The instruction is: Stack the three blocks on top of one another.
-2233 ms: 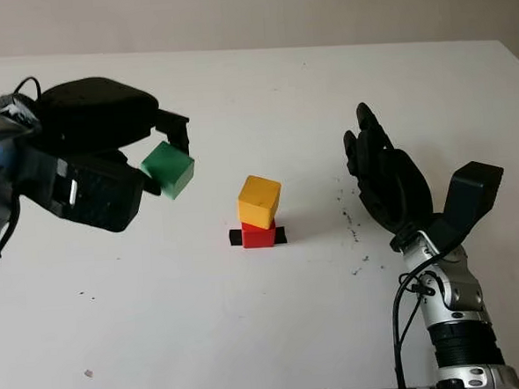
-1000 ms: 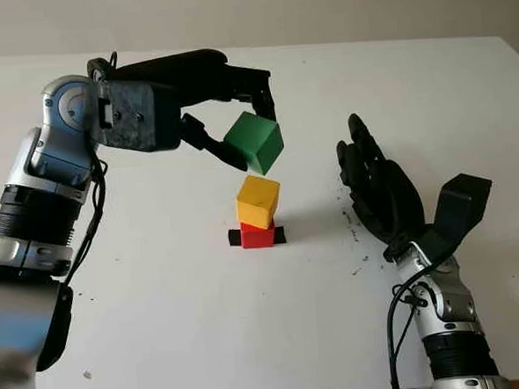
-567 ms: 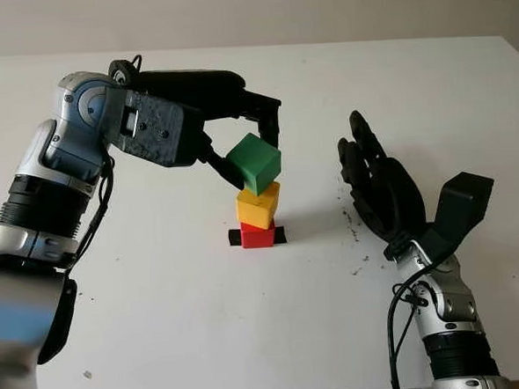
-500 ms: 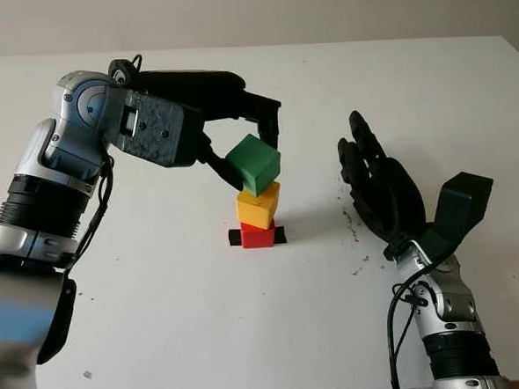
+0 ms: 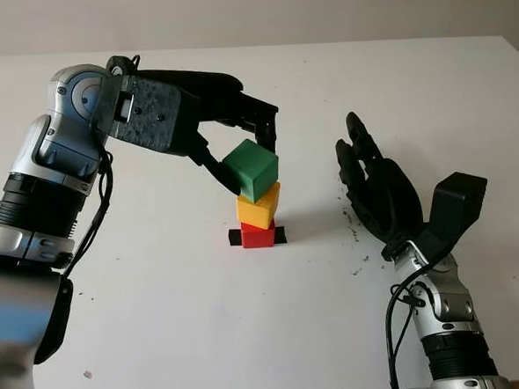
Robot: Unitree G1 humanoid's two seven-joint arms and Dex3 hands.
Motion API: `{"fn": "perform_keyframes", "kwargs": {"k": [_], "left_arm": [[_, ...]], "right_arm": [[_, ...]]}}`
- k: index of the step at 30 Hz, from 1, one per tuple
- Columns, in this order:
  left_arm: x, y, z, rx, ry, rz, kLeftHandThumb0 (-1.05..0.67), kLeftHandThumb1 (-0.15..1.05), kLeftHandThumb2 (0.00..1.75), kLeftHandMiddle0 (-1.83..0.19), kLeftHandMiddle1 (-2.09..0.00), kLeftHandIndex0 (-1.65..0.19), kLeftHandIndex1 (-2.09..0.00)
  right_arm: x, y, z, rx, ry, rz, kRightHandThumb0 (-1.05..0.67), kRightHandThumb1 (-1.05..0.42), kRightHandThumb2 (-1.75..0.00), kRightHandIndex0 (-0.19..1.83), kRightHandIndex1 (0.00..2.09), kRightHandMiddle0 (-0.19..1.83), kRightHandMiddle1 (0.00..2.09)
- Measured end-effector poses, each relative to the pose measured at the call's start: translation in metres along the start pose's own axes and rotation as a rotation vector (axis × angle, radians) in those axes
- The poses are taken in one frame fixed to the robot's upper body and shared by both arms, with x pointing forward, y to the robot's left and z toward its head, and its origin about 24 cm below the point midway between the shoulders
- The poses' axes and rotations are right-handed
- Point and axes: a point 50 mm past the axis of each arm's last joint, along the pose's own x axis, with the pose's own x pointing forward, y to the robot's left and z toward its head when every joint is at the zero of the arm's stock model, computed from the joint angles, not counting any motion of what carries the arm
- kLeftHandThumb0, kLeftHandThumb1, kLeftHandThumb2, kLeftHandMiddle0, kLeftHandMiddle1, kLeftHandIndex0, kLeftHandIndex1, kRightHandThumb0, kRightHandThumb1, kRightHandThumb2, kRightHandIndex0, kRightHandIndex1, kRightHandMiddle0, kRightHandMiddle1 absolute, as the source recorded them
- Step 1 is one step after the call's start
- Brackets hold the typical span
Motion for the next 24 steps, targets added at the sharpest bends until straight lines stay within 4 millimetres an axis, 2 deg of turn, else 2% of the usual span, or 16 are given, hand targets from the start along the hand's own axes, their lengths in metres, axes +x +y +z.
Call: {"fn": "perform_keyframes", "kwargs": {"k": [14,24], "left_arm": [[0.0051,-0.0034,-0.0052,-0.016,0.001,0.018,-0.45,1.04,0.05,-0.30,-0.04,-0.35,-1.64],[0.0065,-0.0031,-0.0026,-0.027,0.004,0.007,-0.44,1.04,0.06,-0.30,-0.04,-0.32,-1.57]], "right_arm": [[-0.0038,0.0011,-0.0044,0.002,0.016,-0.005,-0.74,-1.05,-0.43,-0.19,0.00,-0.16,0.05],[-0.0045,0.0011,-0.0039,0.005,0.016,-0.004,-0.71,-1.05,-0.45,-0.19,0.00,-0.17,0.05]]}}
